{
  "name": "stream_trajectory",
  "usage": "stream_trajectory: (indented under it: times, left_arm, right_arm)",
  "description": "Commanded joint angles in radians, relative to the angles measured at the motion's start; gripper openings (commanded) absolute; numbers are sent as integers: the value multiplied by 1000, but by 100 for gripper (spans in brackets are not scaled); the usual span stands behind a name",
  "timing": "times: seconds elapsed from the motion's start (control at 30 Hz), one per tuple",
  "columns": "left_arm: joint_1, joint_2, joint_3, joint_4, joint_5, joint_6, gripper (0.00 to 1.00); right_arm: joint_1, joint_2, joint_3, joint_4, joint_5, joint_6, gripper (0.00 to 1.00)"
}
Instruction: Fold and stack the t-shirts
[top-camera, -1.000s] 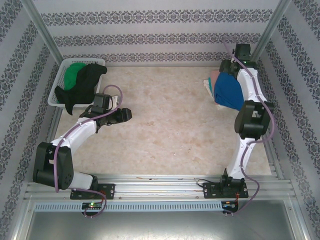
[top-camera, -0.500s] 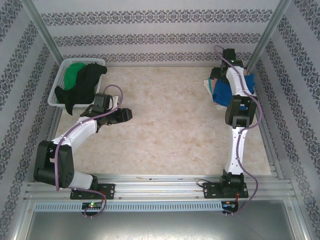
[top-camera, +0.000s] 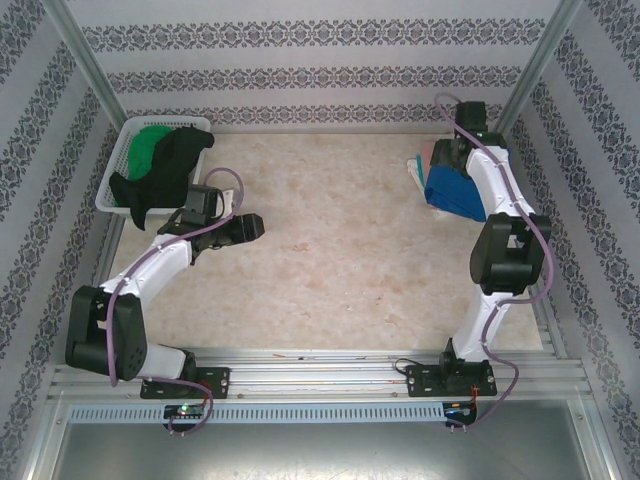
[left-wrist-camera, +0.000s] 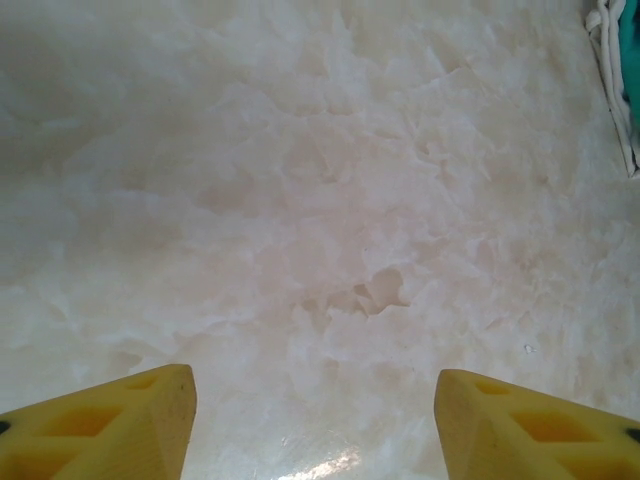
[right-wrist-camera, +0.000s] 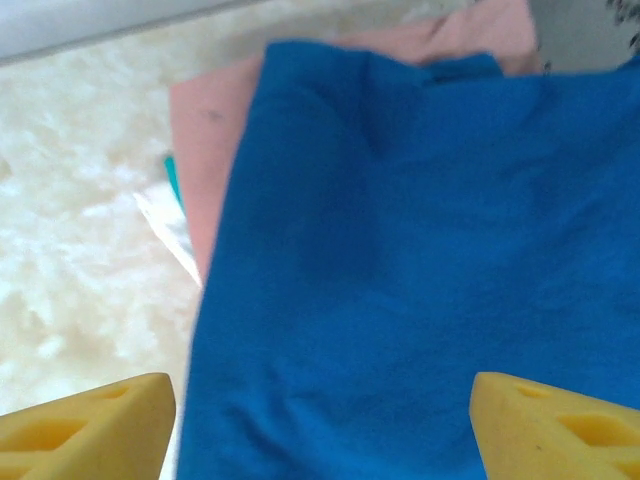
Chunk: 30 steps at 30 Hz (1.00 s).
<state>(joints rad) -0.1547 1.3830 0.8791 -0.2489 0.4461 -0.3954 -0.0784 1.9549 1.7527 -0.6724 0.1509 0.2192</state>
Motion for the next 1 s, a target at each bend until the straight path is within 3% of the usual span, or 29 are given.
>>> stream_trajectory:
  times: [0.0, 0.2, 0.27, 0.4, 0.47, 0.5, 0.73, 0.87, 0.97]
  left_arm:
    - [17, -52, -18, -4, -30, 1, 69]
    - [17, -98, -49, -29, -44, -5, 70]
    - [17, -115, -56, -39, -50, -4, 70]
    - [17, -147, -55, -63, -81, 0, 74]
    - [18, -161, -57, -67, -94, 5, 86]
    - [20, -170, -61, -65, -110, 7, 99]
    - [35, -244, -113, -24, -279, 30, 100]
    - [39, -329, -219, 74, -463, 49, 100]
    - [40, -391, -342, 195, -585, 115, 100]
  right_arm:
    - [-31, 89, -53, 55, -40, 54, 79]
    - [-66, 192, 62, -25, -114, 84, 92]
    - [-63, 164, 68, -36, -122, 76, 98]
    - [-57, 12, -18, -8, -96, 68, 98]
    - [-49, -94, -115, 36, -71, 45, 98]
    - [-42, -150, -181, 65, -50, 34, 98]
    - [64, -579, -672, 320, 98, -23, 98]
    - [103, -846, -968, 534, 65, 0, 98]
    - [127, -994, -1238, 819, 39, -82, 98]
